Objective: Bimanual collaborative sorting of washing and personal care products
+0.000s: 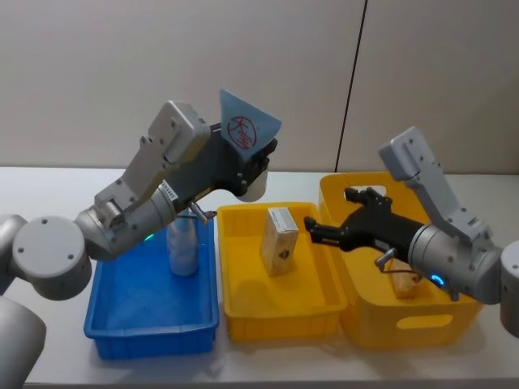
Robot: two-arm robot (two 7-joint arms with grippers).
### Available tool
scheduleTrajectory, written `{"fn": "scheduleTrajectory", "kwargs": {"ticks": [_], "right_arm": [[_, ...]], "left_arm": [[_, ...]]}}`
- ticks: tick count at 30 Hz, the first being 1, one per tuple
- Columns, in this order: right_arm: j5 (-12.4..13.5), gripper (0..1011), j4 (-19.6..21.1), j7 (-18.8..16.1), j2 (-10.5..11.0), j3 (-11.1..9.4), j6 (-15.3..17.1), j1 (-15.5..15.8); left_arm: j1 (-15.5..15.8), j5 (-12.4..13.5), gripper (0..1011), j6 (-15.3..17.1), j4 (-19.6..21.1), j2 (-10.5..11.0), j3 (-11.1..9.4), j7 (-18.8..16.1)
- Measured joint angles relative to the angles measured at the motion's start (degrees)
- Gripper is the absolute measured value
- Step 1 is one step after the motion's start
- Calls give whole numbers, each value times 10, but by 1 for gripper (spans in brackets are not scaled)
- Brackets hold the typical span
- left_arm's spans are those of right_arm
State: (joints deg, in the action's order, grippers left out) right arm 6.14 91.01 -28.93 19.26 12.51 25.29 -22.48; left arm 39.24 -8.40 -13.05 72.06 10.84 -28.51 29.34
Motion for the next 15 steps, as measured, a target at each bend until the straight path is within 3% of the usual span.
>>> {"fn": "scheduleTrajectory", "kwargs": {"ticks": [5, 15], "right_arm": [[18, 1003, 6, -36, 14, 5, 5, 1], [35, 1003, 19, -67, 28, 9, 5, 3]], "left_arm": [[4, -4, 364, 0, -5, -4, -5, 4], [10, -10, 363, 1, -14, -9, -14, 8]]}}
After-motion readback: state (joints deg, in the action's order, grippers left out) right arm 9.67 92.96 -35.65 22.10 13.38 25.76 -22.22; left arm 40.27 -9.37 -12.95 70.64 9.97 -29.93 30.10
